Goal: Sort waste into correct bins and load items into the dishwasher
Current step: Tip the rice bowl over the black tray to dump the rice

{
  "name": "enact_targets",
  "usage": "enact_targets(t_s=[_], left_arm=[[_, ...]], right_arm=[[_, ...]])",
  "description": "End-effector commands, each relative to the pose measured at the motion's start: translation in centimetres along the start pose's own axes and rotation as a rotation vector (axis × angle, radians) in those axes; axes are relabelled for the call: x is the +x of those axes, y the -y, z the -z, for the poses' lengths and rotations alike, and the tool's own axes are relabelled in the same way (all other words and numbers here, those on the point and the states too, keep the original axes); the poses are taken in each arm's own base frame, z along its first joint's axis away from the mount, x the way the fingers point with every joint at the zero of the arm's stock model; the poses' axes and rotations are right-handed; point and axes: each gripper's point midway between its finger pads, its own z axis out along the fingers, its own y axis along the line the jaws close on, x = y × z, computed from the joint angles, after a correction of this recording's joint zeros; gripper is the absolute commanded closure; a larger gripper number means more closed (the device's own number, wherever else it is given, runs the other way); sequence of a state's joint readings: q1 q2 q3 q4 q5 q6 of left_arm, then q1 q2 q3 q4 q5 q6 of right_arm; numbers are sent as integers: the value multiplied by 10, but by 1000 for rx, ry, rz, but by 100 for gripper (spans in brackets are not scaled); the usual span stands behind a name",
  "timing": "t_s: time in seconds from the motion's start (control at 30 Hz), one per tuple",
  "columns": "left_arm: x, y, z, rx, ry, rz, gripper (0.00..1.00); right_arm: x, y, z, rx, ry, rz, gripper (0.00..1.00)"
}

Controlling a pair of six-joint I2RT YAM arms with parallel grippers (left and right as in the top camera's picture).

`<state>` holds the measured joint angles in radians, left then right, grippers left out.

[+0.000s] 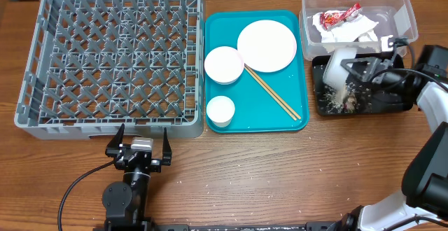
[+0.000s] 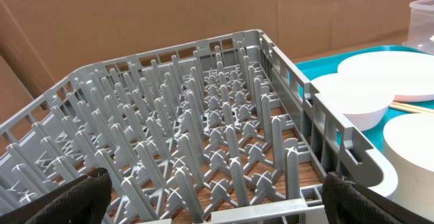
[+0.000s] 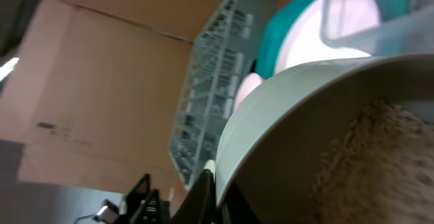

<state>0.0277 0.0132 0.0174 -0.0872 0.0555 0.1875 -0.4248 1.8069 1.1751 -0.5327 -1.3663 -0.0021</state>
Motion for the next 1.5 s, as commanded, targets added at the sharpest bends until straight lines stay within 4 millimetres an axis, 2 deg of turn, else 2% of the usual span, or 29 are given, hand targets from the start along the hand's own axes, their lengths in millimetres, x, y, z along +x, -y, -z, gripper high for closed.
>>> enact_targets(t_s=[0.0,0.23,0.43,0.83,1.0,1.2,1.37,1.47], left_arm=[[2,0,0,-4,-1,-15,0],[2,0,0,-4,-1,-15,0],[2,0,0,-4,-1,-15,0],[2,0,0,-4,-1,-15,0],[2,0,0,-4,-1,-15,0],[2,0,0,-4,-1,-15,0],[2,0,0,-4,-1,-15,0],[2,0,0,-4,-1,-15,0]], right_arm=[[-6,-22,11,-129,15,-35,96],[-12,-19,23,-125,43,-102,96],[-21,-22,33,-149,48,-305,96],[-27,-18,33,-132,45,-552,96],[-29,-9,33,-87,71,-583,96],[-27,-15,33,-116,52,-586,96],[-30,-10,32,-87,71,-571,96],[-29,-17,31,-116,49,-564,96]])
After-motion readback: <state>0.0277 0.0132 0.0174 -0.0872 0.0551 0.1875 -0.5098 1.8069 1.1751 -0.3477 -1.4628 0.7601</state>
